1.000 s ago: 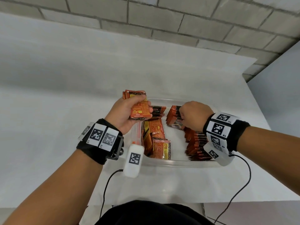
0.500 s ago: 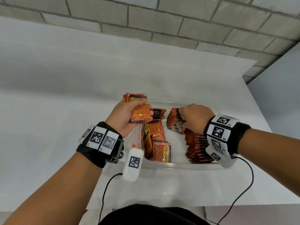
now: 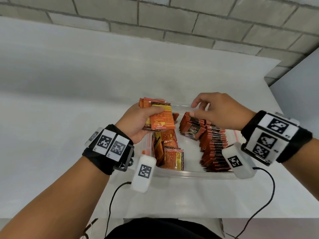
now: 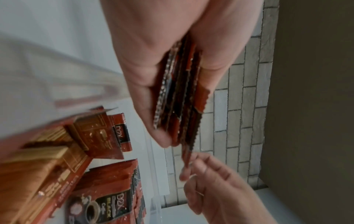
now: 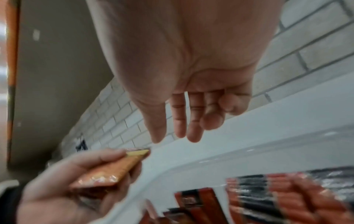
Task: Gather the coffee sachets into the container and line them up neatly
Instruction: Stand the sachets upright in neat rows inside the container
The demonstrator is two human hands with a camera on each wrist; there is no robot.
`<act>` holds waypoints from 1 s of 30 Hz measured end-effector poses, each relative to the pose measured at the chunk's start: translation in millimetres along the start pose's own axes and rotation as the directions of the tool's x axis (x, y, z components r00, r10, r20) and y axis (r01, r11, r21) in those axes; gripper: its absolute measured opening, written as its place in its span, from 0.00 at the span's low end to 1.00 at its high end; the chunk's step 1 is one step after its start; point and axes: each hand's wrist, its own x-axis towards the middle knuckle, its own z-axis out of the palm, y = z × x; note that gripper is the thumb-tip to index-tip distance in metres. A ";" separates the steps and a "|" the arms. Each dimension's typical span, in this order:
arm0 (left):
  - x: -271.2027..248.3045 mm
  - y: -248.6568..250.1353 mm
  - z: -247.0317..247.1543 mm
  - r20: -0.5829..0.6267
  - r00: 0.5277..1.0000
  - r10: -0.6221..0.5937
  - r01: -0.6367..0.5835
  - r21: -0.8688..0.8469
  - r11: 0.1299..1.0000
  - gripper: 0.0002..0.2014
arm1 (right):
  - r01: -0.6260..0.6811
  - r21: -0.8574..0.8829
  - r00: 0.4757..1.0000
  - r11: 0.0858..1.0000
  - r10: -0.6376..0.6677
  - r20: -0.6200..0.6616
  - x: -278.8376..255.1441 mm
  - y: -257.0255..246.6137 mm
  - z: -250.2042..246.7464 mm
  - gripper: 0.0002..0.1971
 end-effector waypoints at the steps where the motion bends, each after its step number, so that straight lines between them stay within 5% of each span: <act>1: -1.0 -0.7 3.6 0.020 1.000 0.005 -0.005 0.021 1.000 0.14 | 0.012 0.089 1.000 0.996 -0.011 -0.008 -2.9 -5.5 -0.5 0.13; 4: -6.2 -2.9 16.5 0.105 0.994 0.001 -0.006 0.042 0.999 0.17 | 0.041 0.383 0.999 0.923 -0.044 -0.001 -14.4 -21.1 5.8 0.21; 8: -9.6 -6.5 26.5 0.169 0.986 0.005 -0.014 0.047 0.999 0.17 | 0.090 0.467 0.996 0.880 -0.085 -0.031 -22.0 -24.6 12.1 0.23; 11: -10.6 -9.7 27.7 0.139 0.989 -0.042 0.031 0.085 0.996 0.19 | 0.177 0.450 0.964 0.875 -0.062 -0.258 -26.3 -17.9 8.7 0.10; 14: -7.9 -13.4 26.9 0.092 0.989 -0.114 0.111 0.043 0.993 0.24 | 0.289 0.376 0.878 0.880 -0.087 -0.471 -33.6 -13.8 9.4 0.09; 19: -3.9 -13.3 34.7 0.110 0.994 -0.020 0.032 -0.111 0.993 0.20 | 0.312 0.179 0.928 0.933 -0.259 -0.267 -40.1 -7.5 32.8 0.07; 24: -0.8 -8.0 39.8 0.115 0.992 0.057 -0.056 -0.008 0.998 0.19 | 0.234 0.179 0.919 0.955 -0.157 -0.362 -29.5 -3.8 18.5 0.14; 27: -1.7 -8.5 41.3 0.131 0.989 0.072 -0.081 0.058 0.995 0.17 | 0.165 0.131 0.959 0.978 -0.128 -0.254 -22.0 -5.1 10.6 0.19; 30: -2.5 -5.0 39.5 0.080 0.993 0.088 -0.098 0.133 0.986 0.15 | 0.107 0.200 0.982 0.974 -0.073 -0.173 -17.1 -2.4 2.5 0.12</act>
